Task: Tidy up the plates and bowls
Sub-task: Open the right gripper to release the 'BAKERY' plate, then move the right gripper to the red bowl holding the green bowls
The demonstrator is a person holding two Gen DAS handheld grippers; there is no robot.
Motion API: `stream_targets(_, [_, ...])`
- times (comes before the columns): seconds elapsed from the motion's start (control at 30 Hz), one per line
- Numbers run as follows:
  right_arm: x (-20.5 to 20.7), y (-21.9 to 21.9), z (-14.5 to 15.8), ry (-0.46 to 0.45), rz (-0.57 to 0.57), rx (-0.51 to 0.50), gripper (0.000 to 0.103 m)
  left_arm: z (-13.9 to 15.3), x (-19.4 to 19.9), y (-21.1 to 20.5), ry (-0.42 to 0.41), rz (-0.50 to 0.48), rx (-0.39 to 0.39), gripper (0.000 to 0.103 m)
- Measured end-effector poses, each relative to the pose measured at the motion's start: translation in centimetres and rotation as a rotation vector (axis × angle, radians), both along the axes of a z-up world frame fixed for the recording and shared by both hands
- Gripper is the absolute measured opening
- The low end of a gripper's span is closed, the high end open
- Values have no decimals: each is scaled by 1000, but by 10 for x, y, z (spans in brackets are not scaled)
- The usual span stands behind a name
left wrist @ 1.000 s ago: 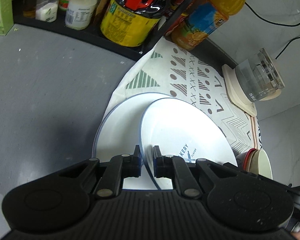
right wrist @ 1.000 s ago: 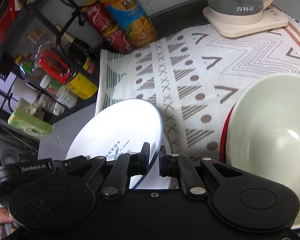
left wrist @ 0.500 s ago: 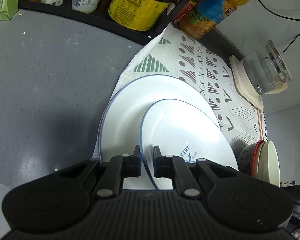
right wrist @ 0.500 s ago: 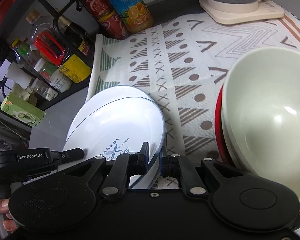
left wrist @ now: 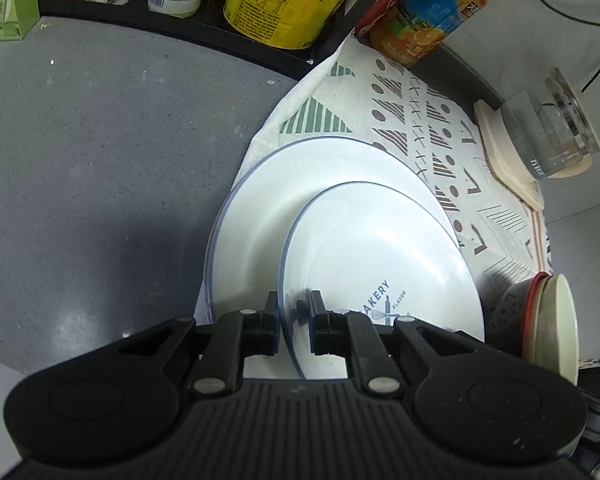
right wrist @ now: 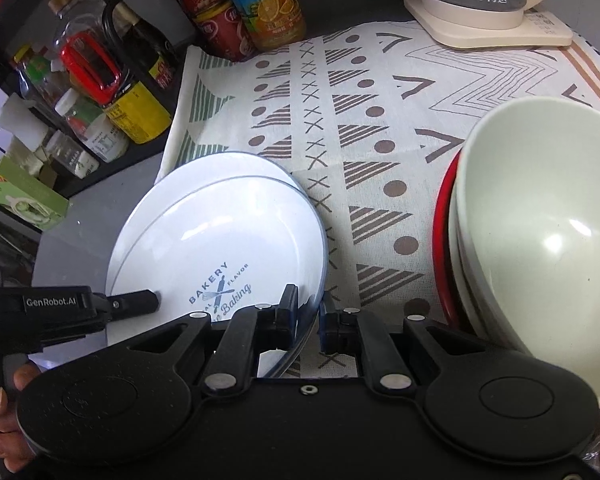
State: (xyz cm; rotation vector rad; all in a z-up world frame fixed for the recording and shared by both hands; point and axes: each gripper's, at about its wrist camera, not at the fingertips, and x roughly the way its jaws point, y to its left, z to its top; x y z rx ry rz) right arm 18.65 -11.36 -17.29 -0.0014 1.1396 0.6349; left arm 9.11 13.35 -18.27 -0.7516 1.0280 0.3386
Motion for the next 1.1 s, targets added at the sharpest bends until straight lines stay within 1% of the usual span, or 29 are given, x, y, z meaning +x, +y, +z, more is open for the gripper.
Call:
stream_targets(0.23, [-3, 12, -9, 2, 15, -53, 17, 0, 1, 5, 24, 1, 39, 12])
stream_targets(0.37, [-4, 16, -13, 10, 17, -71, 21, 3, -1, 10, 19, 20, 77, 8])
stream_targets(0.4, [-4, 17, -14, 18, 13, -74, 25, 5, -2, 11, 13, 21, 85, 8])
stream_targets(0.47, [-5, 18, -15, 15, 5, -85, 30, 8, -1, 11, 13, 18, 109, 8])
stream_targets(0.63, [-7, 20, -16, 26, 8, -90, 34, 13, 4, 5, 28, 6, 180, 8])
stream_targets(0.7, [-8, 21, -15, 18, 8, -98, 45, 14, 6, 2, 40, 4, 199, 8])
stream_targets(0.77, [-10, 19, -12, 9, 4, -94, 48, 15, 9, 0, 59, -6, 209, 8])
stream_targets(0.83, [-11, 18, -10, 4, 6, -88, 49, 19, 10, -3, 63, -26, 222, 10])
stream_targets(0.93, [-13, 14, 2, -41, -12, -60, 57, 30, 11, -11, 61, -50, 265, 14])
stream_targets(0.97, [-13, 12, 7, -55, -21, -45, 60, 33, 11, -12, 54, -54, 262, 15])
stream_targets(1.0, [-13, 10, 11, -67, -25, -30, 60, 35, 12, -13, 44, -58, 249, 16])
stream_targets(1.03, [-13, 7, 16, -71, -27, -8, 60, 39, 13, -15, 36, -62, 242, 19])
stream_targets(1.1, [-12, 4, 24, -75, -31, 28, 61, 47, 14, -20, 15, -74, 255, 28])
